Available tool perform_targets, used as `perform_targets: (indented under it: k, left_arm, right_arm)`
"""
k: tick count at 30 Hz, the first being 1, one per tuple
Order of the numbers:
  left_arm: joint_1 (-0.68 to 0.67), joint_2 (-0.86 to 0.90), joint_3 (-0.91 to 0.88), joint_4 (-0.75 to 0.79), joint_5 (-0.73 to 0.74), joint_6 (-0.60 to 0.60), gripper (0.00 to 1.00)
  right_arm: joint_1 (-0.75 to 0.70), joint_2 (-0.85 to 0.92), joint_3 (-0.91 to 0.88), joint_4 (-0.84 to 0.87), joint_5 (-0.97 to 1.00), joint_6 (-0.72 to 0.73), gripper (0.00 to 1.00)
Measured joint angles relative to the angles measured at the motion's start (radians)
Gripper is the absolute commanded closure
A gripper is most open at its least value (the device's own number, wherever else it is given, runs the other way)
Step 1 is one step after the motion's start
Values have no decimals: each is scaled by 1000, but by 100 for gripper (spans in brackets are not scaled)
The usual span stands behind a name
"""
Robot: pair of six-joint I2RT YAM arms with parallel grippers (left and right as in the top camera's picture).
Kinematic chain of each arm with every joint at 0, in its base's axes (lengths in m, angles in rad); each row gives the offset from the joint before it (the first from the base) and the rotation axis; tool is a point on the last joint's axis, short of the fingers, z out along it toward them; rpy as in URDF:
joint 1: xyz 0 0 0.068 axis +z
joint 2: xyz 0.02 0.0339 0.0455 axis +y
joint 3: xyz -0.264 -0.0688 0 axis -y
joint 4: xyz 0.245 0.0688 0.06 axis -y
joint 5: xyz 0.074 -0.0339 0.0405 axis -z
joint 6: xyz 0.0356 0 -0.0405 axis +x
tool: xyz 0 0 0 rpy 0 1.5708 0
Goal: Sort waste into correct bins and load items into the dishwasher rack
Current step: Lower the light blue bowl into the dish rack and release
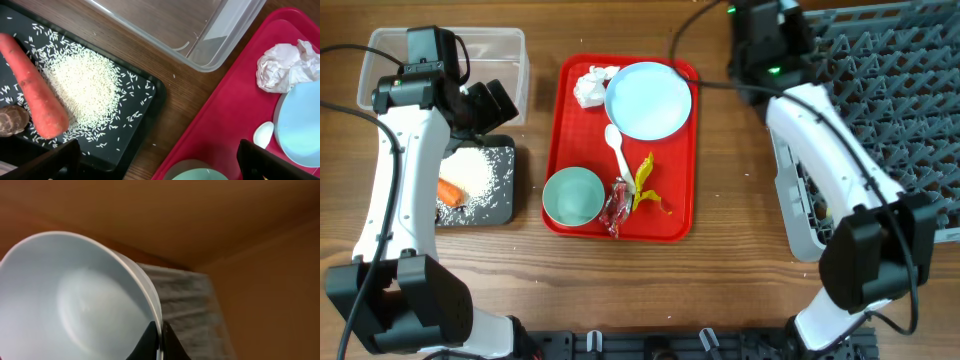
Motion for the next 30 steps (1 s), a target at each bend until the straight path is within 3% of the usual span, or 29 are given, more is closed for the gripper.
perform_targets:
  k: [1,3,7,11,20,25,26,27,30]
  left_arm:
    - [0,0,0,0,0,0,0]
    - [0,0,0,-1,0,0,0]
    - [0,0,0,0,0,0,0]
    - [0,0,0,0,0,0,0]
    - [0,0,0,0,0,0,0]
    - [0,0,0,0,0,0,0]
    - [0,0,0,0,0,0,0]
    - [0,0,0,-1,0,0,0]
    - [0,0,0,0,0,0,0]
  right_arm:
    - [-19,2,-1,22,5,-82,96]
    - [-94,5,-2,137,17,-390,96]
    - [-164,7,-2,167,-81,-610,96]
    - [-208,80,-2,181,-176,-704,96]
    - [-206,163,-2,209,-201,-719,96]
    - [-180,168,4,105,-204,-688,56]
    - [-164,175,3,85,-205,-676,35]
    - [-147,179,3,56,-206,-657,0]
    - [-96,185,3,-11,-213,-606,0]
